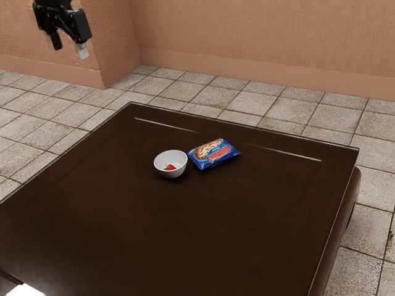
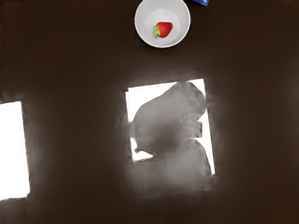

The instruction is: Take strawberry from the bowl

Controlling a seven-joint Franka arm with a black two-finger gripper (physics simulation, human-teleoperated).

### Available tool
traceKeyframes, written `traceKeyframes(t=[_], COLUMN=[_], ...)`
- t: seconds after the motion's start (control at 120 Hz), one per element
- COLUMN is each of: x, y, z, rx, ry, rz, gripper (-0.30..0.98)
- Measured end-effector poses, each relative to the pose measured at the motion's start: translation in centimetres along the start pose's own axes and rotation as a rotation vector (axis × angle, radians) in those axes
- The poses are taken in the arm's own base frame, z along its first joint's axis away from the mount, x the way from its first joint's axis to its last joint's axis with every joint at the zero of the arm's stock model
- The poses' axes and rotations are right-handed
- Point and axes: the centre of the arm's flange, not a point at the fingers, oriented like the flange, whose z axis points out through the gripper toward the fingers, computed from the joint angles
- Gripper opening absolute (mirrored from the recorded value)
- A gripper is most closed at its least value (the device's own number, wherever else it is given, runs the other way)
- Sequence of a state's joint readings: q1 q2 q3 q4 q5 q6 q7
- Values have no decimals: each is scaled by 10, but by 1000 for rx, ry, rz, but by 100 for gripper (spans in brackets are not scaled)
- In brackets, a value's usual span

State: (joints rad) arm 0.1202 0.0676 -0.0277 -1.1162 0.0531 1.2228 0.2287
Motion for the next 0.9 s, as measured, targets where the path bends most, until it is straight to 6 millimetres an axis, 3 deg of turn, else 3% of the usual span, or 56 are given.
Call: traceKeyframes(t=[0.058,0.125,0.192,0.317,0.4,0.467,0.542,0.6,0.633,0.692,0.742,0.792,0.9], x=[19,18,33,138,172,183,186,183,168,148,140,138,145], y=[25,31,40,60,72,73,69,57,50,60,50,44,52], z=[22,45,105,254,315,335,342,343,349,350,354,362,366], rx=[-1,8,4,-57,-92,-114,-143,-119,-123,-137,-114,-101,-84], ry=[-45,-54,-117,-157,-151,-130,-117,-121,-143,-177,-194,-202,-155], rz=[46,51,68,45,-8,-60,-149,-155,-142,-84,-7,100,354], gripper=[68,68,68,69,69,68,68,68,68,68,68,68,62])
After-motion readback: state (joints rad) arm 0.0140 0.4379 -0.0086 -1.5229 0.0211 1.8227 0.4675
